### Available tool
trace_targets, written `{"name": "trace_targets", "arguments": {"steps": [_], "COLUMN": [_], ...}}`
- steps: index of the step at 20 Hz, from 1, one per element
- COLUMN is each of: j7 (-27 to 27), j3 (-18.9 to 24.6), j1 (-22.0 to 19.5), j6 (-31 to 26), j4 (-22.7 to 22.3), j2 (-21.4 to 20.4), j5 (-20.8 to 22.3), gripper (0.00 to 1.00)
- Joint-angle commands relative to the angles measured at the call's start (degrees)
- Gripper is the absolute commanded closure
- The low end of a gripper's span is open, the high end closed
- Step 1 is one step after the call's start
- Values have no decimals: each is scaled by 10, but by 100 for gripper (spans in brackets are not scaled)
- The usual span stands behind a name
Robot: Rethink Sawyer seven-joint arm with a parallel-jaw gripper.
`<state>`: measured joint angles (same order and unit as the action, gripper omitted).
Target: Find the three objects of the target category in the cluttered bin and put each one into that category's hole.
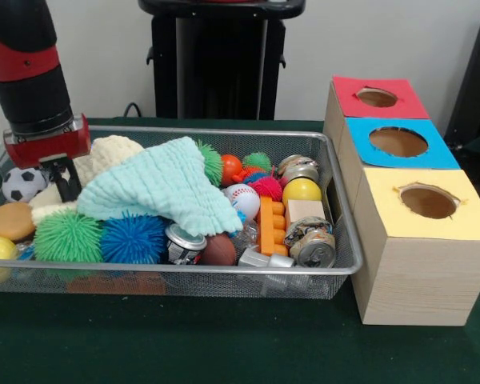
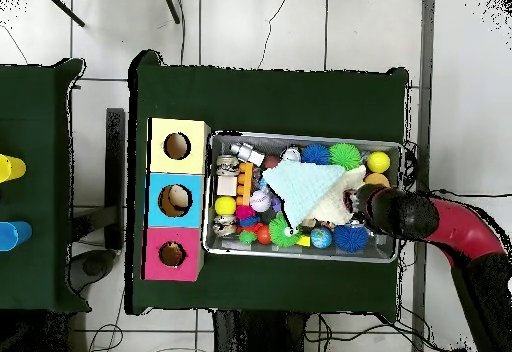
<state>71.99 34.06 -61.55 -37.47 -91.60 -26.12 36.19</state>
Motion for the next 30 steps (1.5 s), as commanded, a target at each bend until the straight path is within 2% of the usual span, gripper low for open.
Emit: {"name": "trace_targets", "arguments": {"steps": [1,5,8,10,12,17,21,30], "j7": [-46,28,98,155,194,242,271,317], "j3": [-40,-52,-66,-87,-105,-145,-167,-167], "j1": [47,57,84,112,136,193,230,266], "j6": [-179,-113,-60,-7,35,101,138,212], "j4": [11,-51,-91,-109,-107,-90,-87,-129], "j2": [-28,-34,-39,-33,-5,44,66,91], "j5": [-16,-22,-26,-22,-24,-43,-70,-139], "gripper": [100,100,100,100,100,100,100,100]}}
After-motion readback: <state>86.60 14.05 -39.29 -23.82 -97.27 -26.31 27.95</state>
